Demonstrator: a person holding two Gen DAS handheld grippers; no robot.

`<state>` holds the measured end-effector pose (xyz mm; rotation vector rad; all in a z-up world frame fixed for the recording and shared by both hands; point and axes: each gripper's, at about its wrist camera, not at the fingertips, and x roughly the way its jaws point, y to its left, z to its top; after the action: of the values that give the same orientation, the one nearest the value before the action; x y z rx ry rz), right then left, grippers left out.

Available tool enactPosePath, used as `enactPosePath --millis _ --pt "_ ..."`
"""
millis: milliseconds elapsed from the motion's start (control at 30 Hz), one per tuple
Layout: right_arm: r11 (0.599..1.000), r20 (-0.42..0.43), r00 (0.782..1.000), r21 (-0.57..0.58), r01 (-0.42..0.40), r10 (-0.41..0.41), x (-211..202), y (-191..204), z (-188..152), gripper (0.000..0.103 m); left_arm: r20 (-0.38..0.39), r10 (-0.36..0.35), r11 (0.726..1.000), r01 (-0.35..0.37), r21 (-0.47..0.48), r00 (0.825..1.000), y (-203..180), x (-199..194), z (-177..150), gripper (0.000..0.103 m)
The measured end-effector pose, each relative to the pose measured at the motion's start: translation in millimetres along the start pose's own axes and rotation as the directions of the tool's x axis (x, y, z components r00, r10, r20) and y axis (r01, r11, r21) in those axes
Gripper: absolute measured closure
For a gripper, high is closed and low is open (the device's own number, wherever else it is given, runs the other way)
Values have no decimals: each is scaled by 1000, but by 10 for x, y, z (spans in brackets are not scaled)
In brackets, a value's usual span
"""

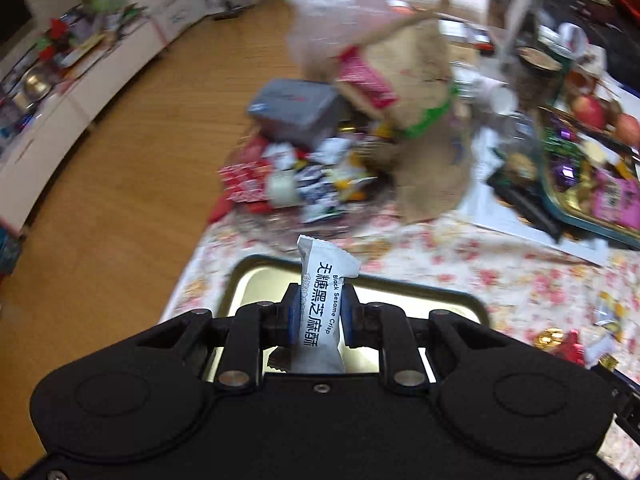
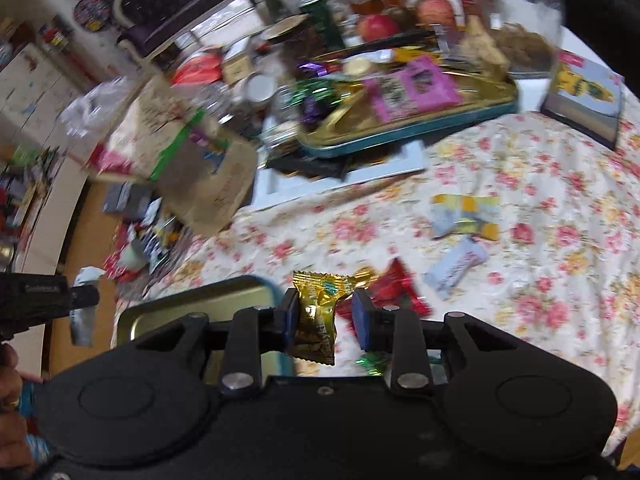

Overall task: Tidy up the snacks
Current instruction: 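Carry both candies over the gold tray and release the white candy from the left tool, then open the right tool to drop the gold candy into the tray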

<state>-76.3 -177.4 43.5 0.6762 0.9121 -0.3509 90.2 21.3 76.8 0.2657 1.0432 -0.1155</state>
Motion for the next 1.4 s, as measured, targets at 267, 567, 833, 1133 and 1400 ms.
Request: enactPosePath --millis 267,567,833,1133,1400 --pt "983 -71 995 -166 -79 68 270 579 -311 72 -143 -69 990 51 -131 987 619 374 -67 76" --pt "975 -115 993 -213 -63 39 462 680 -433 72 -177 -80 994 67 -83 981 695 457 -147 68" --pt "977 -119 991 -191 -90 68 491 709 -410 69 -179 -90 992 73 -100 980 671 440 -116 61" --pt "976 -110 991 -198 -95 74 466 722 -388 64 -185 -96 993 81 -84 978 632 451 -124 61" --pt "985 -114 993 -163 -48 29 500 606 -346 64 -191 -115 990 97 -100 975 582 432 -99 61"
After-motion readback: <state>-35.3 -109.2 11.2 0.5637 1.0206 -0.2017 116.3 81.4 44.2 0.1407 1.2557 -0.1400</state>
